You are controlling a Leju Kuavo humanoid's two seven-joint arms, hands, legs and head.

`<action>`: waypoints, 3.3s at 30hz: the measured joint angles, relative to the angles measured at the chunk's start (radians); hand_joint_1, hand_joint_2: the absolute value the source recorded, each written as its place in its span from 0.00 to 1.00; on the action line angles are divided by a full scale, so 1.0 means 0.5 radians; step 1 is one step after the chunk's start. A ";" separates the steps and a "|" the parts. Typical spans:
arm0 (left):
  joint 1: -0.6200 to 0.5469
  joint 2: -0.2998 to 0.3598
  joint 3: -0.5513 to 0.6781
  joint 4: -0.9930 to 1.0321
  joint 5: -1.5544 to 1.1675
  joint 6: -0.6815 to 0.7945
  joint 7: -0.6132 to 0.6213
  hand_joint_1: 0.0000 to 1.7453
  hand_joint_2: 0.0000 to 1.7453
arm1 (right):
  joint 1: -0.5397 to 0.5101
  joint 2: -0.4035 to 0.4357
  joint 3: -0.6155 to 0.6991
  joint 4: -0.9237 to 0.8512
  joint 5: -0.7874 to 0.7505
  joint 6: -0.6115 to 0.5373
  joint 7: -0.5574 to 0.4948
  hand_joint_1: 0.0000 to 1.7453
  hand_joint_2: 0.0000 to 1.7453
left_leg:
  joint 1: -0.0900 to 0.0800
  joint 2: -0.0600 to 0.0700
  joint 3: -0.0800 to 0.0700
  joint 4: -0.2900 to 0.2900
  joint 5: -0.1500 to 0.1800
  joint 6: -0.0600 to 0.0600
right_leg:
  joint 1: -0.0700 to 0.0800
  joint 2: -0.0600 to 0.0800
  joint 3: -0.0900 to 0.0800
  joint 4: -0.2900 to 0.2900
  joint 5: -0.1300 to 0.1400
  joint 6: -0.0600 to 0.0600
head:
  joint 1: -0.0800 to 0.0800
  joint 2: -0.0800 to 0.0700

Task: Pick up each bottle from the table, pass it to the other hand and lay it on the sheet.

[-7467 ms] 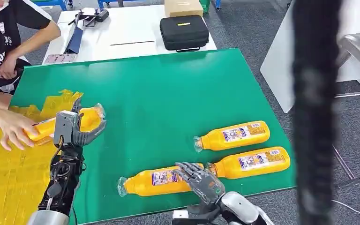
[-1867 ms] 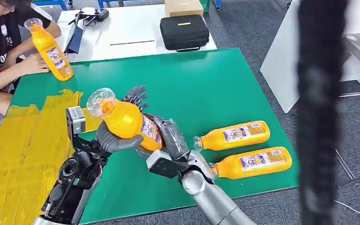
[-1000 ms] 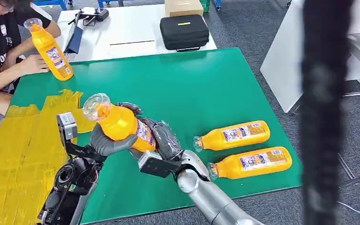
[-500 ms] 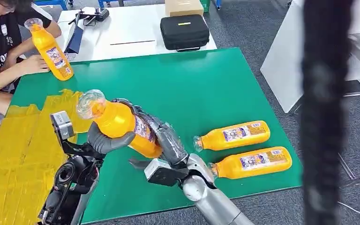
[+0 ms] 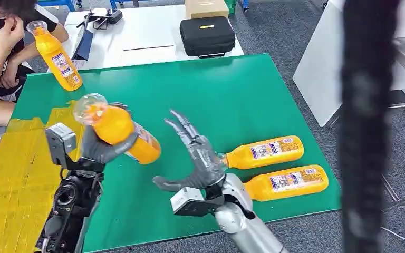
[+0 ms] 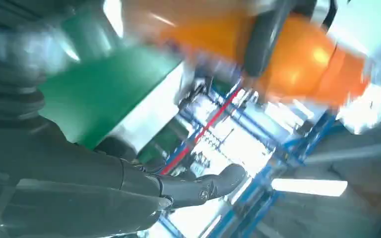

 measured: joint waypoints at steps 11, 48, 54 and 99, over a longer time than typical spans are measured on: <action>-0.033 0.041 0.078 0.116 -2.825 1.173 0.619 1.00 1.00 | 0.194 -0.130 -0.252 -0.297 0.512 -0.316 0.191 0.00 1.00 | -0.001 -0.001 0.000 0.000 0.000 0.000 | -0.001 -0.001 0.000 -0.001 -0.001 0.000 | 0.000 0.000; -0.336 0.138 0.102 1.169 -3.118 0.879 0.984 0.00 0.00 | 0.437 -0.234 -0.623 -0.555 1.006 -0.236 0.486 0.00 1.00 | -0.001 0.002 0.000 0.000 0.000 0.000 | 0.000 0.000 0.000 0.000 0.000 0.000 | 0.000 0.000; -0.221 0.076 0.223 0.891 -3.059 0.926 0.857 0.00 0.00 | 0.437 -0.235 -0.661 -0.555 1.027 -0.214 0.494 0.00 1.00 | -0.001 0.002 -0.001 0.000 -0.001 0.000 | -0.001 0.000 0.000 -0.001 0.000 0.001 | 0.000 0.000; 0.151 -0.059 0.197 -0.153 -1.048 0.691 -0.196 0.00 1.00 | -0.193 -0.809 -1.041 0.392 1.038 0.822 0.344 0.00 1.00 | -0.002 -0.001 -0.002 0.001 0.002 0.006 | -0.002 0.000 0.001 -0.001 0.004 0.006 | 0.000 0.000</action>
